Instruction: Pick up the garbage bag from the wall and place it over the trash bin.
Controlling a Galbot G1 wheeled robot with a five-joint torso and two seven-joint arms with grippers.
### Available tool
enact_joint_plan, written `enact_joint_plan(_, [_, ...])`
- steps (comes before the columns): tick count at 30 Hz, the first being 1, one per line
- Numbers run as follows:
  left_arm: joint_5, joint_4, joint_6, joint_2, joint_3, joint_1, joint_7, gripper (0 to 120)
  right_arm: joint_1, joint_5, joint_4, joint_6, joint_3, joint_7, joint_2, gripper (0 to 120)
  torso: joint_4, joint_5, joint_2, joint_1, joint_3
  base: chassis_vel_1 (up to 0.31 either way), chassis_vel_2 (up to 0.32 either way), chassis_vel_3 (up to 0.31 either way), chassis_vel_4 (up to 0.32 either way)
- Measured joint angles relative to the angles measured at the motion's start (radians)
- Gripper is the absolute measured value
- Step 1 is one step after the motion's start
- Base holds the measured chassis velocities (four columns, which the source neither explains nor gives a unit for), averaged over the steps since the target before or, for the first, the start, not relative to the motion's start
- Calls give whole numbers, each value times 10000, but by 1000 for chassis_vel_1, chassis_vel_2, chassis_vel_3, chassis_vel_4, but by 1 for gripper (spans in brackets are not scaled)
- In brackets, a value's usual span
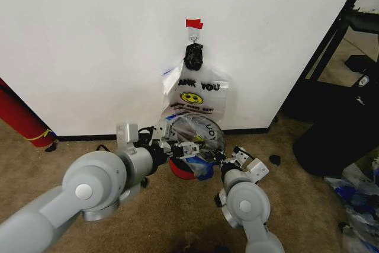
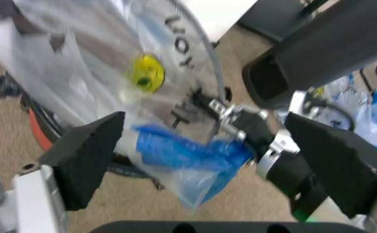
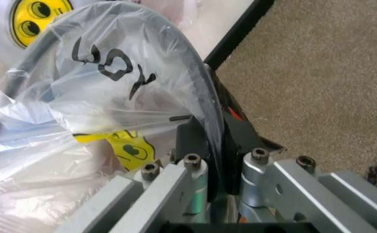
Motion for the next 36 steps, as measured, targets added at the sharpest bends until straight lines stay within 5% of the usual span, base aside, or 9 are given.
enact_joint_plan(10, [335,450,283,-185,489,-54,-207,77,49,-75,46,-1,-51,-82,0,0,0,-1,0,0,0,0,0,0,0])
enact_joint_plan(31, [506,679,393,-285,945,-214,-354,0,30,-244,3,1,-181,-100,0,0,-1,-1,0,0,0,0,0,0,0])
enact_joint_plan(36, [499,615,363,-287,938,-175,-346,0,44,-270,-25,15,-172,-100,0,0,-1,0,0,0,0,0,0,0,0])
